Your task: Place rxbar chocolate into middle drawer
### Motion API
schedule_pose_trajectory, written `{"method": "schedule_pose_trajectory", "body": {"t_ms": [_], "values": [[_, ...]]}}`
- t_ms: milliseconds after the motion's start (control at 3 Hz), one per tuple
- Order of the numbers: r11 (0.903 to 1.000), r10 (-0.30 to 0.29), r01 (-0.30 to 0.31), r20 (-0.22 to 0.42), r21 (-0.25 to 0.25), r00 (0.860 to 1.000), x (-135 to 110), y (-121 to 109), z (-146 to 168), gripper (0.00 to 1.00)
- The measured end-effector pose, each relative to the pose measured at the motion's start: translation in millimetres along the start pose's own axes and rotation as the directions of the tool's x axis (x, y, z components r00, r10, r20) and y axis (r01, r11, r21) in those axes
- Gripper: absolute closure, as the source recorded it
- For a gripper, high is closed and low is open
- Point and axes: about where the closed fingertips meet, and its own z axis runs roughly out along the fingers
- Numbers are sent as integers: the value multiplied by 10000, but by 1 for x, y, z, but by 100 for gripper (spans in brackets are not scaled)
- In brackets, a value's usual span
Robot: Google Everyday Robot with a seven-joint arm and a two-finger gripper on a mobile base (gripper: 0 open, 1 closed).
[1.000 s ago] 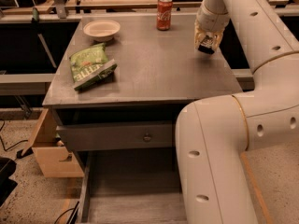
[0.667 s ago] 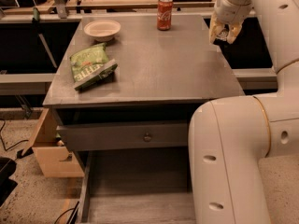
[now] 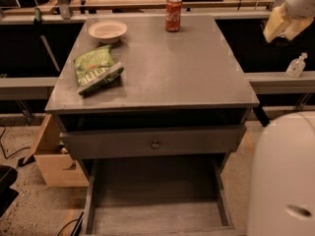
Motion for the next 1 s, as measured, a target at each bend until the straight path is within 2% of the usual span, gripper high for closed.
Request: {"method": "schedule_pose_trajectory", "body": {"t_ms": [333, 667, 1000], "values": [[9951, -930, 888, 1015, 445, 9905, 32, -28, -60, 100], [9858, -1327, 1030, 2400, 1324, 9617, 67, -50, -124, 100], [9743, -2022, 1556, 3288, 1626, 9225, 112, -34, -168, 100]]}}
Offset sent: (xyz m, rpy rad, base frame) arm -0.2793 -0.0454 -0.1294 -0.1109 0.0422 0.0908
